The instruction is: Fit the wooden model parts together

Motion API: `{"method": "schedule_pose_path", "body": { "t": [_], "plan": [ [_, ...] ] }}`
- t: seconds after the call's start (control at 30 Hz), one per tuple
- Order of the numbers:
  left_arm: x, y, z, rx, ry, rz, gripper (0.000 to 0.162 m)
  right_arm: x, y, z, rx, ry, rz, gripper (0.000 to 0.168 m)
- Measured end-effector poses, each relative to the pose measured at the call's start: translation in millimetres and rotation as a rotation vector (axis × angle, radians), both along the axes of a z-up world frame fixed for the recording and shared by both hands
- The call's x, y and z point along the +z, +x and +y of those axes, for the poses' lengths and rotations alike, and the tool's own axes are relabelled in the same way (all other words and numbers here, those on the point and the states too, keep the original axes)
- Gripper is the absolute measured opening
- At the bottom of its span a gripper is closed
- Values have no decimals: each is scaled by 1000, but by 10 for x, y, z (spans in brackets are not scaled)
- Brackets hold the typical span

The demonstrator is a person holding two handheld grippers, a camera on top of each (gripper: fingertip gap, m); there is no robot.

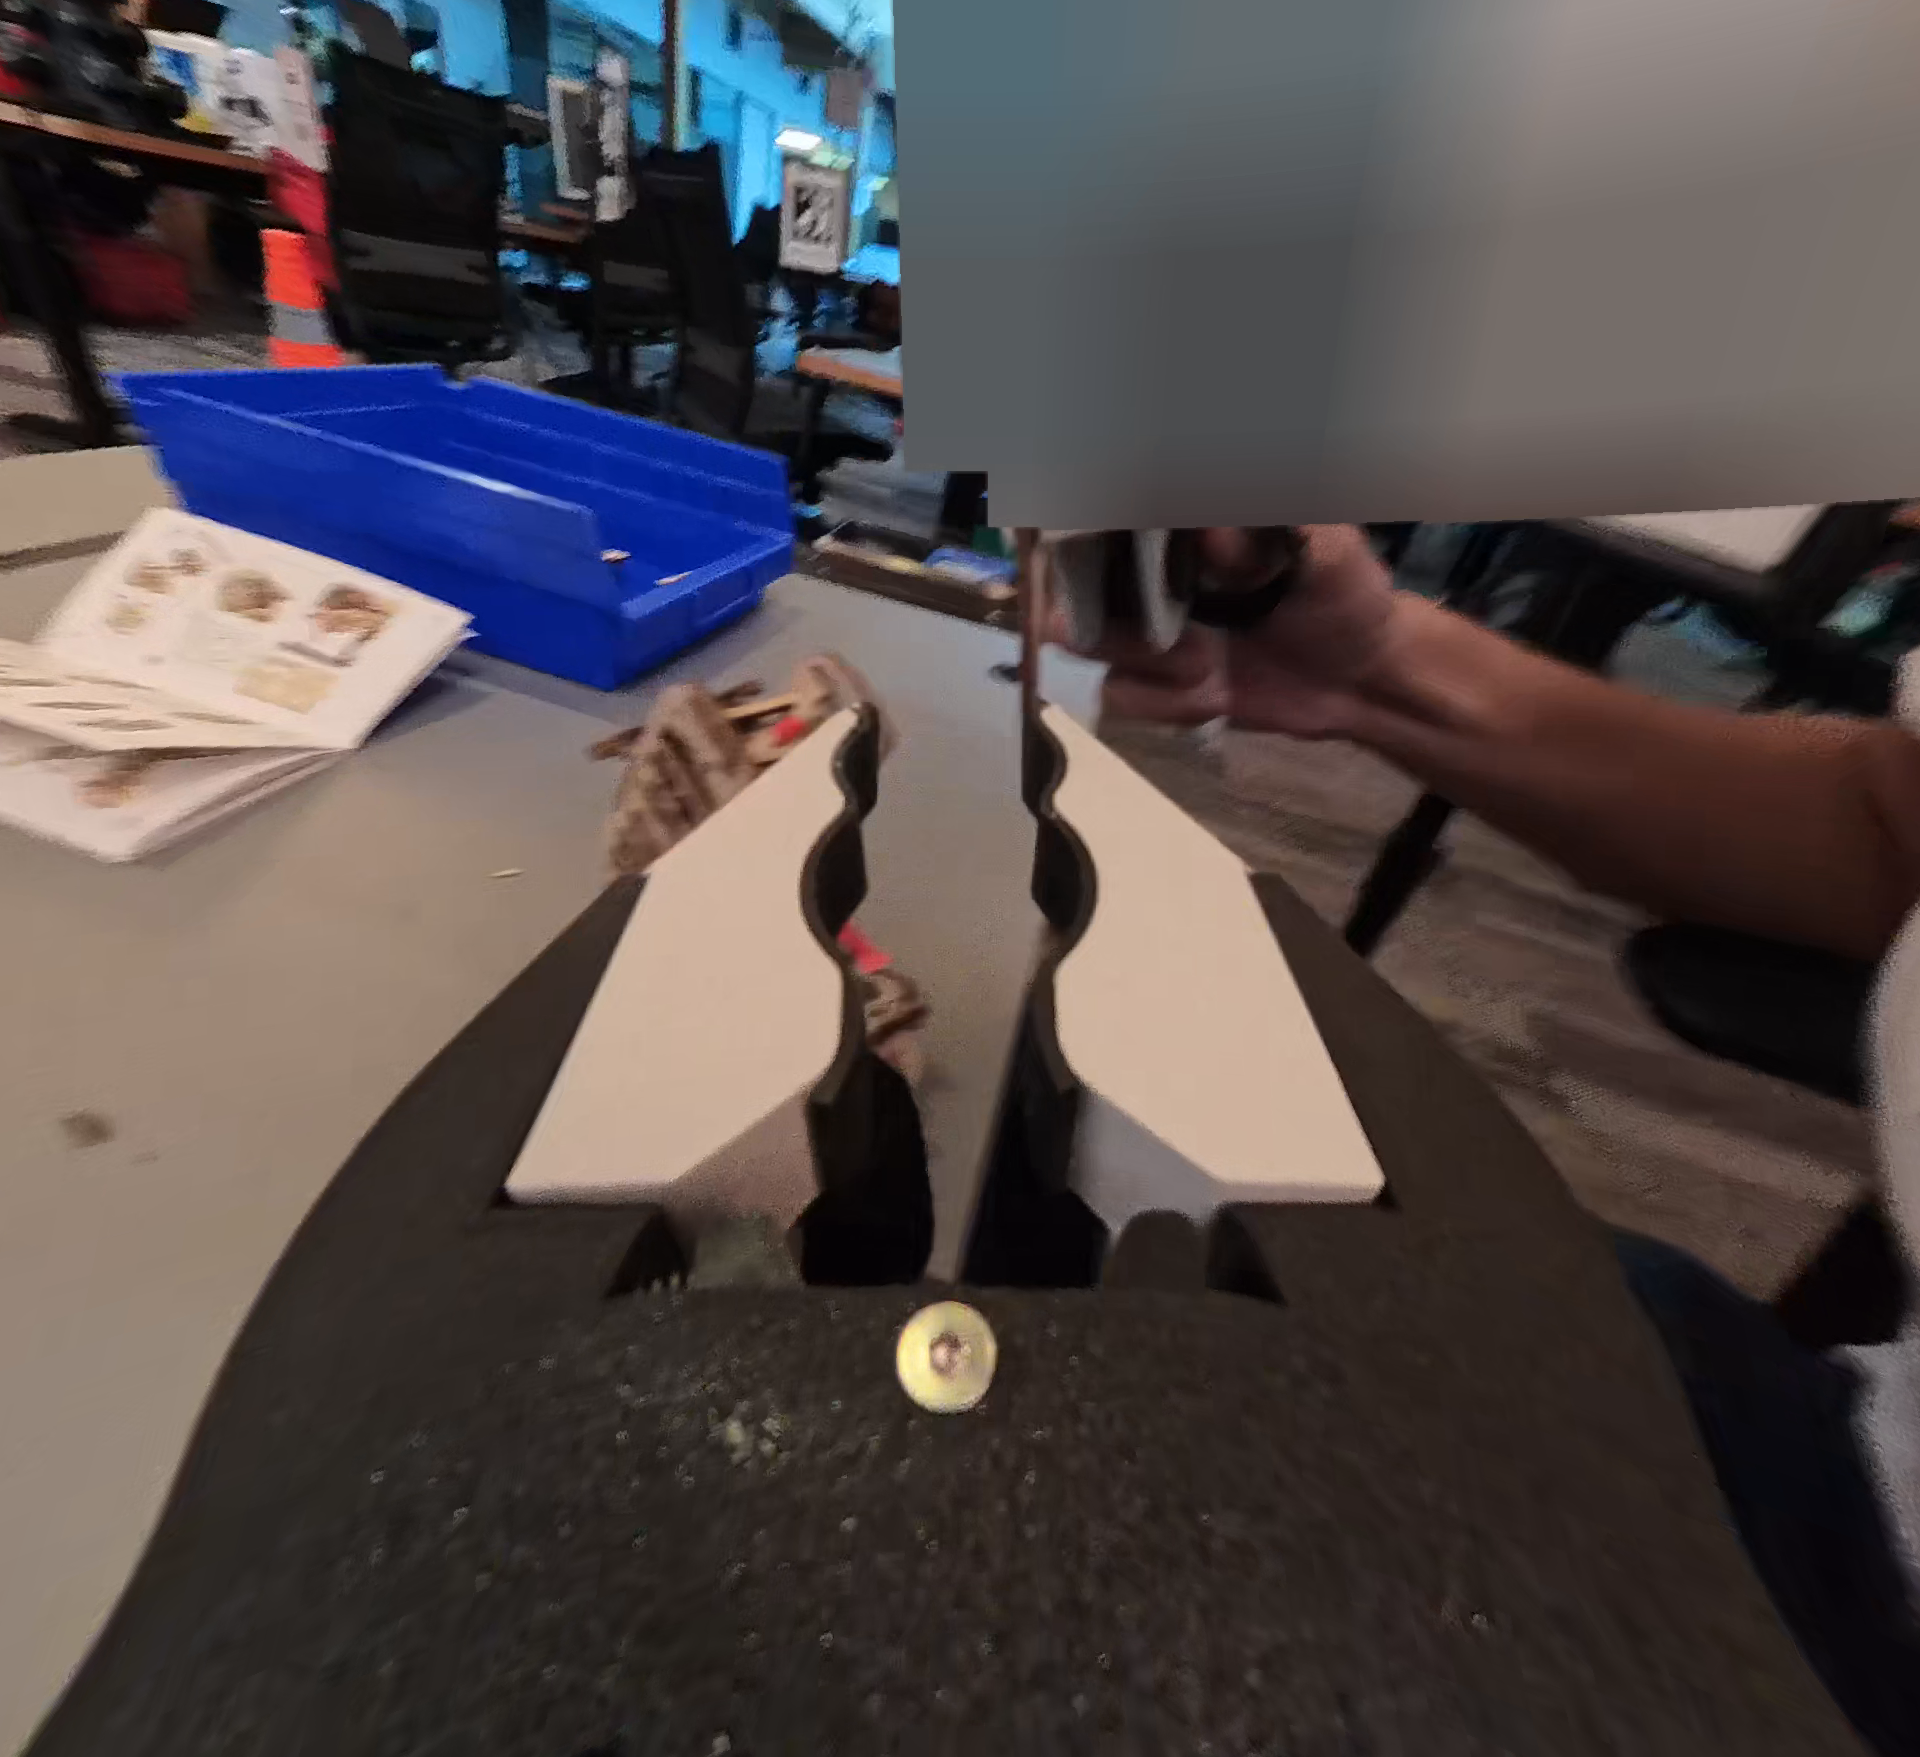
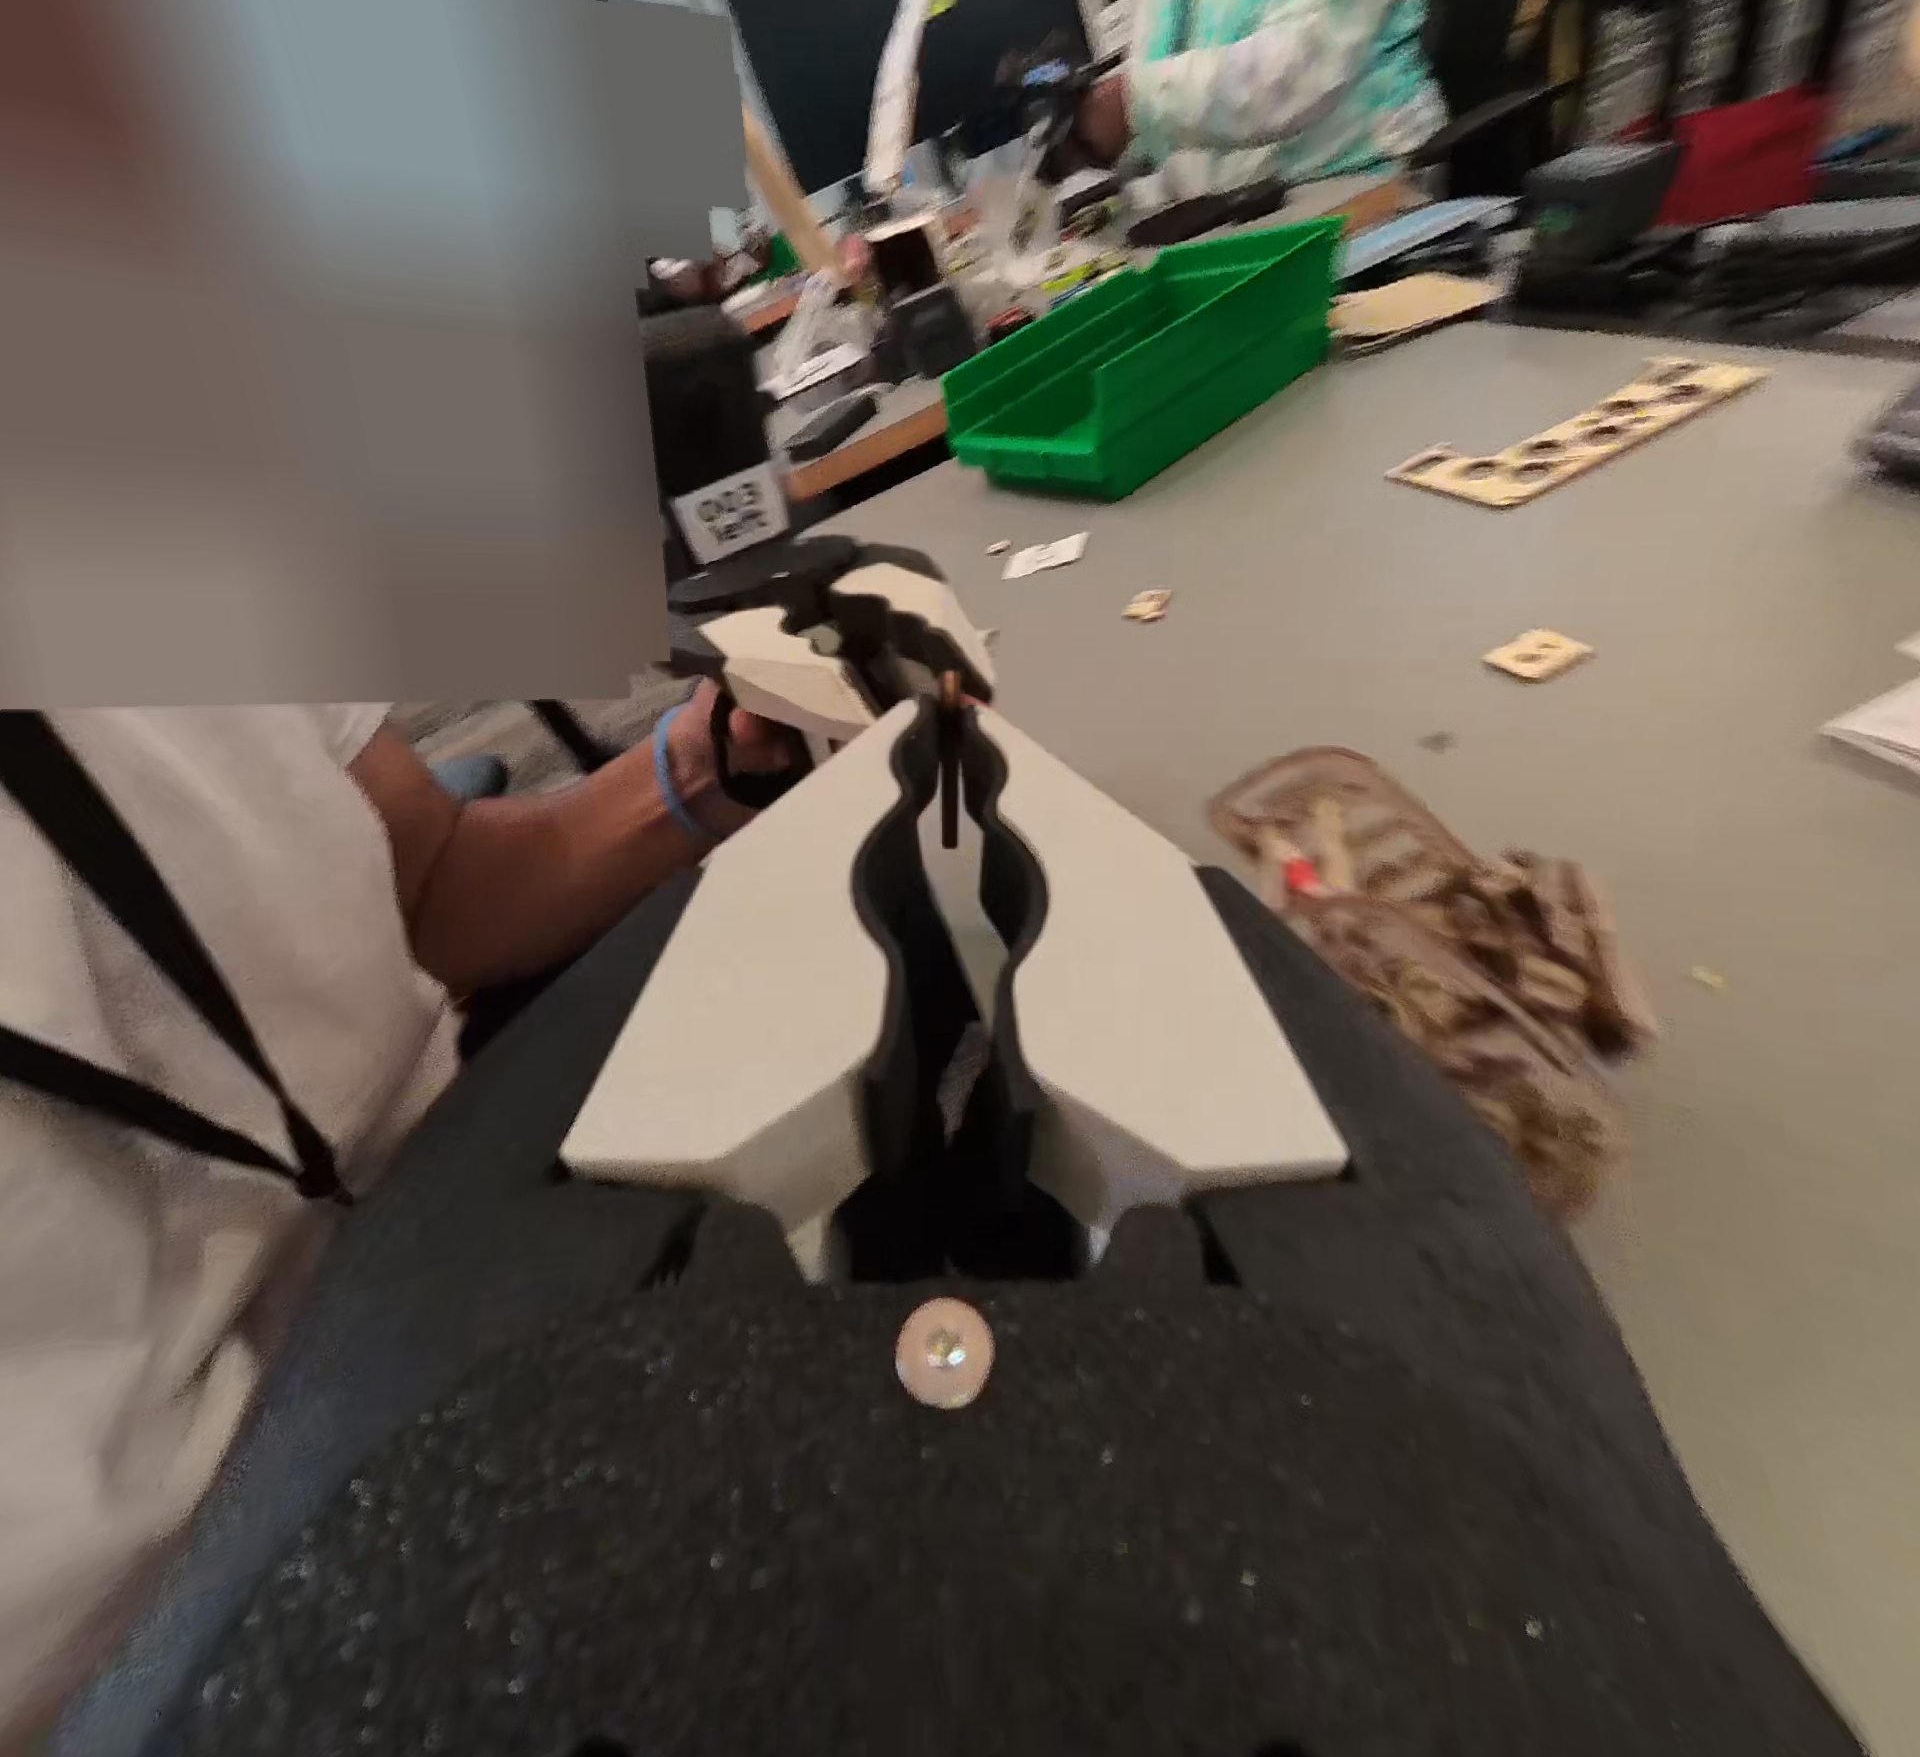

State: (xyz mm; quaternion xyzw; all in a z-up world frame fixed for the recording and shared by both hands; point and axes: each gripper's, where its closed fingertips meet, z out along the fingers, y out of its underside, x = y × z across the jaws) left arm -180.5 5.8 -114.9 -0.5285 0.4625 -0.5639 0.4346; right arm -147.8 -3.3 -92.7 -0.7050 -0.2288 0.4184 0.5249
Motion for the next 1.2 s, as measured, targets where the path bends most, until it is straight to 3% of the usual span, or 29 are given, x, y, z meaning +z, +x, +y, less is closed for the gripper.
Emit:
{"method": "schedule_pose_path", "body": {
  "t": [0.13, 0.33, 0.63, 0.73, 0.9, 1.07, 1.2],
  "plan": [
    [-260, 131, 400, 138, 247, 169, 43, -37, 579, 65, -177, -34, 31, 2],
    [-634, 421, 456, 32, 394, 281, 48, -224, 841, 71, -258, -104, 156, 2],
    [-765, 535, 517, -157, 408, 291, 64, -380, 844, 220, -265, -130, 175, 2],
    [-785, 572, 427, -210, 406, 264, 65, -431, 956, 302, -369, -156, 140, 1],
    [-789, 624, 457, -184, 384, 229, 59, -395, 1064, 392, -523, -196, 226, 2],
    [-756, 637, 424, -166, 382, 201, 49, -463, 969, 473, -468, -301, 307, 2],
    [-698, 581, 468, -102, 390, 204, 51, -488, 940, 492, -447, -344, 349, 2]
  ]
}}
